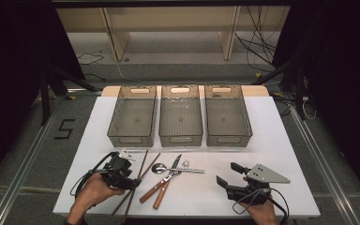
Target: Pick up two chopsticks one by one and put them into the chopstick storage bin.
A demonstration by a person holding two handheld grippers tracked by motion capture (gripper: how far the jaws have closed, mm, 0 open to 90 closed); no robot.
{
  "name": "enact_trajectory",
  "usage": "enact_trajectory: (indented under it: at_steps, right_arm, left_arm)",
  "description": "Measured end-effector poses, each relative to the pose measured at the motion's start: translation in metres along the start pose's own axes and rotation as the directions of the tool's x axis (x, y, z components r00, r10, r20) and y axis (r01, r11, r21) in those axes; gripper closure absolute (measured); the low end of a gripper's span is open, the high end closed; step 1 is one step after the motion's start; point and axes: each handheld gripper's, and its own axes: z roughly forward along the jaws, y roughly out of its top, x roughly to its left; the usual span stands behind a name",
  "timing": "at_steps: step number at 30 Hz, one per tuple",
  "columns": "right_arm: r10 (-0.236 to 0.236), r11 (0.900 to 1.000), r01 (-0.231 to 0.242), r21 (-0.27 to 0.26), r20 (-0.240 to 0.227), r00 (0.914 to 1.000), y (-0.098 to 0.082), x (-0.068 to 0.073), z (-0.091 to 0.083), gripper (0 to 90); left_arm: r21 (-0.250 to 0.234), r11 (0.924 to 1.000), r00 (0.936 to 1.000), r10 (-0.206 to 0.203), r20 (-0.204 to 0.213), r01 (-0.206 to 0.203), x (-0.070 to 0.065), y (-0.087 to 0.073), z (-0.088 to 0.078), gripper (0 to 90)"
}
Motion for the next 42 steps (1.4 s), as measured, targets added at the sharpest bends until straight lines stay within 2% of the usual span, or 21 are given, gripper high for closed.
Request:
enact_trajectory:
  at_steps: [1,2,5,8,11,14,19,24,28,42]
  right_arm:
    - [-0.002,1.000,0.002,0.001,0.001,1.0000,0.000,0.000,0.000,26.9]
    - [-0.001,1.000,0.001,0.001,0.001,1.0000,0.000,0.001,0.000,26.9]
    - [-0.004,1.000,0.004,0.002,0.000,1.0000,0.000,0.001,0.000,26.9]
    - [-0.004,1.000,0.004,0.004,0.000,1.0000,0.000,0.000,0.000,27.0]
    - [-0.003,1.000,0.003,0.005,0.000,1.0000,0.000,0.001,0.000,27.2]
    - [-0.004,1.000,0.004,0.009,-0.001,1.0000,0.000,0.001,0.001,27.3]
    - [-0.004,1.000,0.004,0.010,-0.002,1.0000,0.000,0.001,0.001,27.5]
    - [-0.005,1.000,0.005,0.009,-0.001,1.0000,0.000,0.001,0.001,27.5]
    - [-0.006,1.000,0.006,0.010,-0.001,1.0000,0.000,0.001,0.001,27.5]
    - [-0.007,1.000,0.007,0.012,-0.004,1.0000,0.000,0.000,0.002,27.6]
  left_arm:
    - [0.023,0.9997,0.9999,0.001,0.013,-0.001,-0.001,-0.001,0.004,48.1]
    - [0.023,0.9997,0.9999,0.001,0.013,-0.001,-0.001,-0.001,0.004,50.1]
    - [0.064,0.9979,0.9995,0.013,0.028,-0.014,-0.001,-0.003,0.009,54.0]
    - [0.097,0.9953,0.9986,0.000,0.054,-0.005,0.001,-0.005,0.013,60.4]
    - [0.096,0.9953,0.9977,-0.020,0.066,0.014,0.003,-0.006,0.016,63.9]
    - [0.115,0.9931,0.9961,-0.032,0.082,0.023,0.005,-0.006,0.020,69.3]
    - [0.108,0.9926,0.9920,-0.068,0.106,0.057,0.010,-0.008,0.019,75.0]
    - [0.101,0.9926,0.9892,-0.080,0.122,0.068,0.013,-0.007,0.017,82.9]
    - [0.101,0.9912,0.9866,-0.099,0.130,0.086,0.014,-0.008,0.017,83.7]
    - [0.075,0.9947,0.9920,-0.078,0.099,0.070,0.017,-0.009,0.014,84.8]
